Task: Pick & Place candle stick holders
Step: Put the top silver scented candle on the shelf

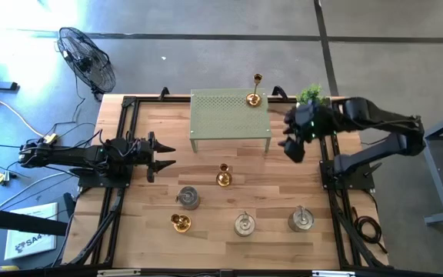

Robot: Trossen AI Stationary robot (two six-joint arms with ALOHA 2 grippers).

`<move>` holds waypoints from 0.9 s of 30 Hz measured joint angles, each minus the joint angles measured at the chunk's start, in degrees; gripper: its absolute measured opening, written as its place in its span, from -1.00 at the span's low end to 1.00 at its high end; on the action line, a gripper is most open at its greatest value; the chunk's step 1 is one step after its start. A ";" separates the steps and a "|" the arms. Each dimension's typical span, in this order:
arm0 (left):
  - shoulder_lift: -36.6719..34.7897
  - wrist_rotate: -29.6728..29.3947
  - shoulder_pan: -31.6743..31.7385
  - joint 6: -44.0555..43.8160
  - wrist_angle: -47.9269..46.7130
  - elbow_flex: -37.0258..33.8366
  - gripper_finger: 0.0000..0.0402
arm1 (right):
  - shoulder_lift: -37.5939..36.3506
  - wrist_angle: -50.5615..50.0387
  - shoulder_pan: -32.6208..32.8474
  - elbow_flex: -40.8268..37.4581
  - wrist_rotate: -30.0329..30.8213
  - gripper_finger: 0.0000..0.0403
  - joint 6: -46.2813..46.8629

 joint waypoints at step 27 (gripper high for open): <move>0.00 -0.09 0.00 2.47 0.55 0.00 0.09 | 1.30 0.33 34.45 -0.02 41.03 0.11 18.36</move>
